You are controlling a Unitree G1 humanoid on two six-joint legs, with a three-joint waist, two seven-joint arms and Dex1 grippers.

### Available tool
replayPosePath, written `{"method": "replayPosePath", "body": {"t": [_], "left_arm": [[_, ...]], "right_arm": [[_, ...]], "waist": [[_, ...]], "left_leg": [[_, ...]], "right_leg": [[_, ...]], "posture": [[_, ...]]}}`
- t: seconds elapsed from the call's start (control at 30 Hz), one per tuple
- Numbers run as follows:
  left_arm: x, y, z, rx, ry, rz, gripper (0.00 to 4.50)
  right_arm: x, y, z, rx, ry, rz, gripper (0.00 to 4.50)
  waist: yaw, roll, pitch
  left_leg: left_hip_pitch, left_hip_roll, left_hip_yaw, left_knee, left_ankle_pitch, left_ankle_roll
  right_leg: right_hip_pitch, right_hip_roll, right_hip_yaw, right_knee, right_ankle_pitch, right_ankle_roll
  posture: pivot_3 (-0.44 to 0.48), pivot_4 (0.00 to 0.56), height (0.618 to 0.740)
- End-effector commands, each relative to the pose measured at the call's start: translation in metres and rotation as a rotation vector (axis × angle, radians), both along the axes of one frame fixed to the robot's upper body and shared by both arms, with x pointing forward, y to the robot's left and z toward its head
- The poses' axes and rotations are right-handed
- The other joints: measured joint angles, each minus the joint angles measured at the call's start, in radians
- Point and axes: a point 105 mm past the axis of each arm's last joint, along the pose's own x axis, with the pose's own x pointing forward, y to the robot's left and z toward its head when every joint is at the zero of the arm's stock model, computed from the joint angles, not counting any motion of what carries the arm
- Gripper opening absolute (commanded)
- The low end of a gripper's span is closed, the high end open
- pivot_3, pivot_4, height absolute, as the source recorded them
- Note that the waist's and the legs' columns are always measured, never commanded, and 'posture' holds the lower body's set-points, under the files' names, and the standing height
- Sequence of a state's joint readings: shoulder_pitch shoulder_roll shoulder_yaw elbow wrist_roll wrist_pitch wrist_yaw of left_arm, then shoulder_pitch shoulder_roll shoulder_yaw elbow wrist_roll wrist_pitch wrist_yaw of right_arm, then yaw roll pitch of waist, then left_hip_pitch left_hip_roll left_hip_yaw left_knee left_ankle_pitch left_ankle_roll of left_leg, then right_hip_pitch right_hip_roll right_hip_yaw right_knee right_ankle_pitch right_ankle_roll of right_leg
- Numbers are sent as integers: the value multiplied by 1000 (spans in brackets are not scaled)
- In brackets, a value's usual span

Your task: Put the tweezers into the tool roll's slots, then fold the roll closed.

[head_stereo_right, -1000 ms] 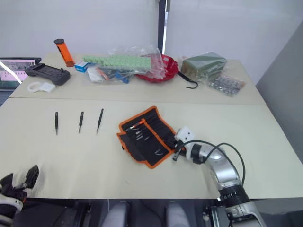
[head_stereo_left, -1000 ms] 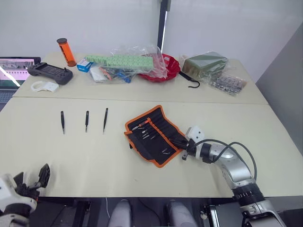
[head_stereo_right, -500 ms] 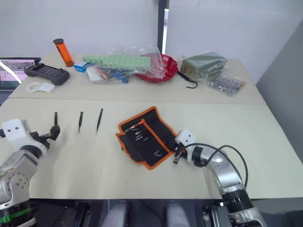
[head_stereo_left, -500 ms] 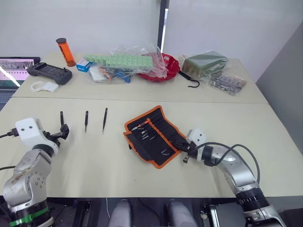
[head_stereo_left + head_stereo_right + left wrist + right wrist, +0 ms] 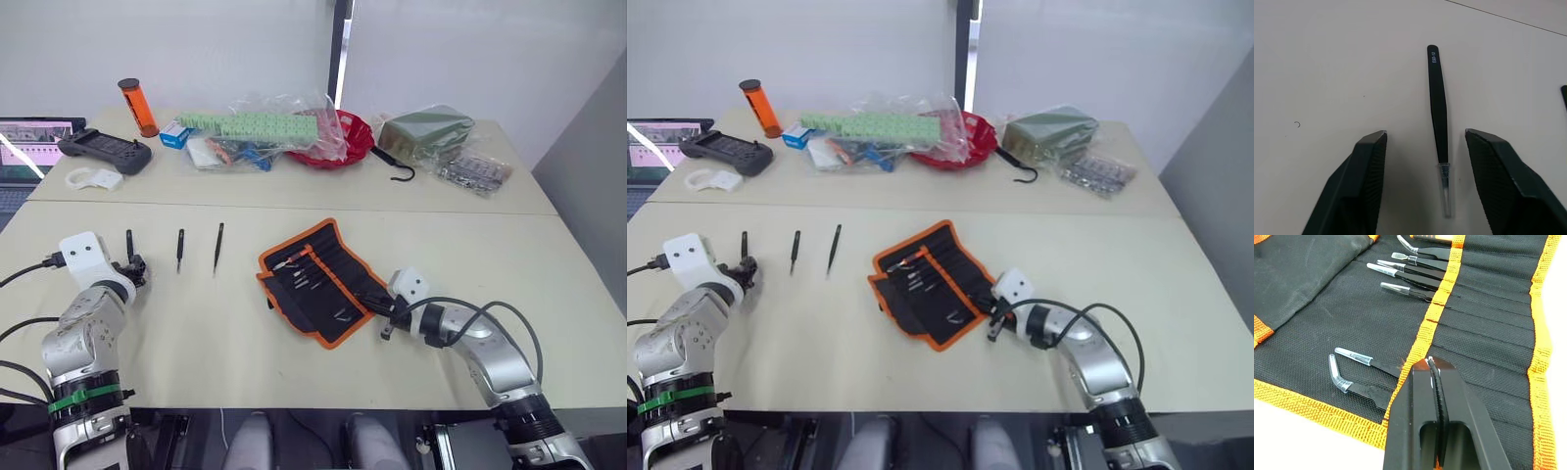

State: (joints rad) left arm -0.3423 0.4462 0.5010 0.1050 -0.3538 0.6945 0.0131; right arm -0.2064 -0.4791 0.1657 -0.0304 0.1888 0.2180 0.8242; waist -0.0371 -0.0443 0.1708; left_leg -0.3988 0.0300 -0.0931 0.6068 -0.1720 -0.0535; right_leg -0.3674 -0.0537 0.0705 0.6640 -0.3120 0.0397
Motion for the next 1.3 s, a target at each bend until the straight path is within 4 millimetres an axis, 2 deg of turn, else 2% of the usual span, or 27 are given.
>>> {"method": "replayPosePath", "body": {"t": [0.03, 0.17, 0.4, 0.53, 0.6, 0.67, 0.77, 0.93, 1.07, 1.17, 1.3], "left_arm": [[8, -10, 4, 12, -17, -50, 1258], [11, -14, 7, 26, -35, -73, 14], [8, -13, 23, 130, -74, -112, 14], [6, -11, 46, 151, -144, -124, 14], [7, -19, 64, 198, -180, -185, 14], [9, -34, 88, 241, -233, -285, 14], [11, -76, 116, 274, -277, -541, 14], [2, -145, 132, 334, -214, -932, 14], [-15, -192, 123, 488, -91, -1214, 14], [-27, -211, 108, 508, 22, -1352, 14], [-30, -224, 96, 439, 128, -1419, 14]], "right_arm": [[-7, 1, -16, -27, 63, 1, 0], [-5, 2, -15, -23, 57, -4, 0], [-4, 2, -14, -14, 53, -16, 0], [-5, 3, -15, -12, 54, -20, 0], [-5, 2, -15, -12, 54, -23, 0], [-4, 2, -15, -10, 52, -30, 0], [-4, 2, -15, -8, 49, -37, 0], [-5, 3, -15, 2, 42, -56, 0], [-6, 2, -16, 5, 39, -78, 0], [-8, 2, -16, 9, 39, -94, 0], [-9, 2, -16, 14, 37, -112, 0]], "waist": [[0, 0, 0], [1, 0, 0], [-2, 0, 0], [-4, 0, 0], [-4, 0, 1], [-4, 0, 1], [0, 0, 1], [-4, 2, 2], [-10, 4, 3], [-9, 4, 4], [-6, 5, 4]], "left_leg": [[0, 0, 0, 0, 0, 0], [0, 0, 0, 0, 0, 0], [0, 0, 0, 0, 0, 0], [-1, 0, 0, 0, 0, 0], [-1, 0, 0, 0, 0, 0], [-1, 0, 0, 0, 0, 0], [-1, 0, 0, 0, 0, 0], [-1, 0, 0, 0, 0, 0], [-3, 0, 0, -1, 0, 0], [-3, 0, 0, -2, 0, 0], [-4, 0, 0, 0, 0, 0]], "right_leg": [[0, 0, 0, 0, 0, 0], [0, 0, 0, 0, 0, 0], [0, 0, 0, 0, 0, 0], [-1, 0, 0, 0, 0, 0], [-1, 0, 0, 0, 0, 0], [-1, 0, 0, 0, 0, 0], [-1, 0, 0, 0, 0, 0], [0, 0, 0, -1, 0, 1], [-2, 1, 1, -1, -1, 1], [-3, 1, 1, -1, -1, 1], [-3, 1, 1, -1, -3, 4]], "posture": [[0, 150, 740], [0, 150, 740], [0, 150, 740], [0, 150, 740], [0, 150, 740], [0, 150, 740], [0, 150, 740], [0, 150, 740], [0, 150, 740], [0, 150, 740], [0, 150, 740]]}}
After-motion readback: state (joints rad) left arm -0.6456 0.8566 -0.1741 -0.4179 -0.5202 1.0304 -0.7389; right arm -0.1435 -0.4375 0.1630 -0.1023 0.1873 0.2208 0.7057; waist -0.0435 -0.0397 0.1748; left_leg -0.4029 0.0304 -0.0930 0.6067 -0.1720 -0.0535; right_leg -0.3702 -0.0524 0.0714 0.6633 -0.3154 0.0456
